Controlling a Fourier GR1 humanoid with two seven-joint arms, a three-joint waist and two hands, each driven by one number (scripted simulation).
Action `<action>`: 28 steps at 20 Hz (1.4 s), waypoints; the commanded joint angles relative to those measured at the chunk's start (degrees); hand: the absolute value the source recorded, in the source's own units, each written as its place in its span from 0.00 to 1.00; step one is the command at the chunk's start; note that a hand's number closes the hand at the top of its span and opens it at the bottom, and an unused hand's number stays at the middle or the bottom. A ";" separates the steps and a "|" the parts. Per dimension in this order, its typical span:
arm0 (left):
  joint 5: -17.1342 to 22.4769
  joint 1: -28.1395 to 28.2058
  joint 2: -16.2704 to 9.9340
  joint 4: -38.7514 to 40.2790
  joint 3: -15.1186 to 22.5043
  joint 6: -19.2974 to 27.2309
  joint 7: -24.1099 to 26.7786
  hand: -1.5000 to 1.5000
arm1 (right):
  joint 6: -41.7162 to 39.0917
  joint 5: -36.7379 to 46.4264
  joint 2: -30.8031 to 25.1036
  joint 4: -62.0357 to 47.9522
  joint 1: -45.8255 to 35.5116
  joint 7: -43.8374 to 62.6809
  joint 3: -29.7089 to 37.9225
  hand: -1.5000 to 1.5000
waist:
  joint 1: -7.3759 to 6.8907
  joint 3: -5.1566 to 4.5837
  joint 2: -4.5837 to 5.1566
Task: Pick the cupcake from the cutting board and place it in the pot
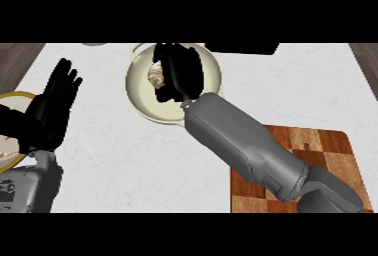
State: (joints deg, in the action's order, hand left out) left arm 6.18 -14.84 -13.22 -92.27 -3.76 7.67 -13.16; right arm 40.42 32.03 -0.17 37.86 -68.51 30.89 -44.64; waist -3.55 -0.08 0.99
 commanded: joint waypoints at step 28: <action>-1.41 -0.09 1.40 -2.08 1.03 0.77 -0.44 0.50 | -17.61 -42.94 -2.29 -13.97 5.36 -51.62 33.65 0.00 | -0.75 0.18 0.58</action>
State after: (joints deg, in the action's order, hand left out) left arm 4.98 -15.77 -11.63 -92.68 -2.44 8.09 -13.44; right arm 27.78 -7.43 -0.52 27.35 -63.07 -14.44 -15.96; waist -5.00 0.11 1.76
